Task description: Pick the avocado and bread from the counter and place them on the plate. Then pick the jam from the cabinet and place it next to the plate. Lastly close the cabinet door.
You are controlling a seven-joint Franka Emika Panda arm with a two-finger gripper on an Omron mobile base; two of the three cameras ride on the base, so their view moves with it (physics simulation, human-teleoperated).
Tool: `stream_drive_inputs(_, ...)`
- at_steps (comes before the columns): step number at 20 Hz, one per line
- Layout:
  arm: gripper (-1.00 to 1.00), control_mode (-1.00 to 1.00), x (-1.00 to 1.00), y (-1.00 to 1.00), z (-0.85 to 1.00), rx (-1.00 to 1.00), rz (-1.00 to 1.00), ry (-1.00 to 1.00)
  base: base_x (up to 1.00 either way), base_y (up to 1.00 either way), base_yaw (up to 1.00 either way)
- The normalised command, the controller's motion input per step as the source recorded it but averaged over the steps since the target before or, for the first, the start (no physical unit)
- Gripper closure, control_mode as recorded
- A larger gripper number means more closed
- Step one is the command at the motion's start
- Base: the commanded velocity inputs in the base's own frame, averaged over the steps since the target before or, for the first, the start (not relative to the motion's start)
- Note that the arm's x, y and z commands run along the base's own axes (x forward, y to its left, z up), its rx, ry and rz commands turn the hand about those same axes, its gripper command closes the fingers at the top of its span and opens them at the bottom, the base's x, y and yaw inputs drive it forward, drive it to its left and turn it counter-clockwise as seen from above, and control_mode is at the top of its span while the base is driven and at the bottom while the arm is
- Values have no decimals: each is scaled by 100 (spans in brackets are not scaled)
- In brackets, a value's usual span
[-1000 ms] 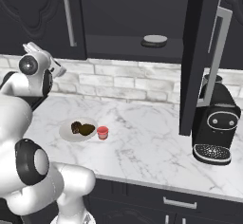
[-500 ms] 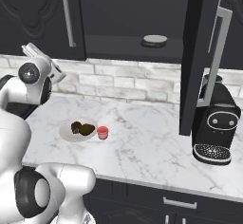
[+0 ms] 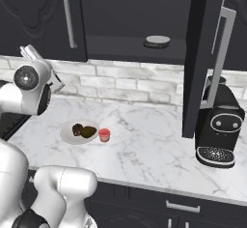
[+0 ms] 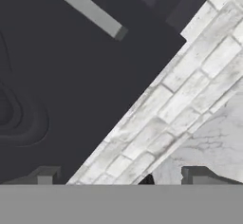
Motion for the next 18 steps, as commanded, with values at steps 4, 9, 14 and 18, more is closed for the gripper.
stream_drive_inputs(4, -100, -100, -79, -34, 11, 4, -1, 23, 0, 0, 0)
stream_drive_inputs(9, -100, -100, -90, -38, 2, 2, -1, 22, 0, 0, 0)
stream_drive_inputs(14, -100, -100, -99, -43, -2, 0, 0, 13, 0, 0, 0)
stream_drive_inputs(18, -100, -100, -97, -42, 17, -1, 4, -1, 0, 0, 0)
